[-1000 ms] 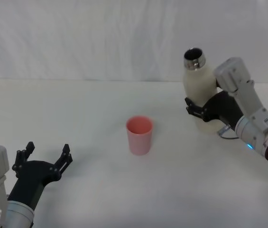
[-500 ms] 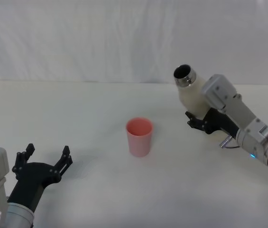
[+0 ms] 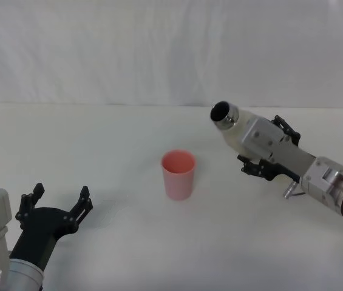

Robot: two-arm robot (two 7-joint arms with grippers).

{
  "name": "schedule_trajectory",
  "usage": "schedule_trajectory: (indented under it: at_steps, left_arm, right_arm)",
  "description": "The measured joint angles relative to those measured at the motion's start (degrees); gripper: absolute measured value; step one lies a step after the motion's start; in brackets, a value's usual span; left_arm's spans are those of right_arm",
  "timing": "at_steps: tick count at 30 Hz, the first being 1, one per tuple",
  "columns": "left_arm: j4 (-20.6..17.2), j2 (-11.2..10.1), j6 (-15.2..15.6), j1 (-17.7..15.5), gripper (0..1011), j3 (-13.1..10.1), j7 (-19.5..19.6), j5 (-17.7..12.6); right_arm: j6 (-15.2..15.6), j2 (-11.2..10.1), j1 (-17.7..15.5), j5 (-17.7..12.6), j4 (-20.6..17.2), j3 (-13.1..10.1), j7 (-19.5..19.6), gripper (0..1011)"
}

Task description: Grasp the thermos with one hand and pour water into the cup lid.

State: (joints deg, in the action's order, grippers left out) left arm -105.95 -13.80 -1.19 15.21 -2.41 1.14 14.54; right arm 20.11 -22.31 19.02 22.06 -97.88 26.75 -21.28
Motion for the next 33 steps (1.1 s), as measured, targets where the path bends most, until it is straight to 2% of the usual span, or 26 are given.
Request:
schedule_trajectory:
  at_steps: [7, 17, 26, 33]
  left_arm:
    - [0.00, 0.00, 0.00, 0.00, 1001, 0.00, 0.00, 0.00]
    - [0.00, 0.00, 0.00, 0.00, 1001, 0.00, 0.00, 0.00]
    - [0.00, 0.00, 0.00, 0.00, 1001, 0.00, 0.00, 0.00]
    - [0.00, 0.00, 0.00, 0.00, 1001, 0.00, 0.00, 0.00]
  right_arm:
    - [0.37, -0.79, 1.10, 4.10, 0.42, 1.75, -1.88, 959]
    - [0.48, -0.69, 2.13, 7.28, 1.27, 2.59, -3.86, 959]
    - [0.58, 0.11, 3.08, 10.49, 2.57, 3.41, -5.04, 959]
    - [0.79, 1.44, 4.65, 14.14, 4.67, 4.81, -5.43, 959]
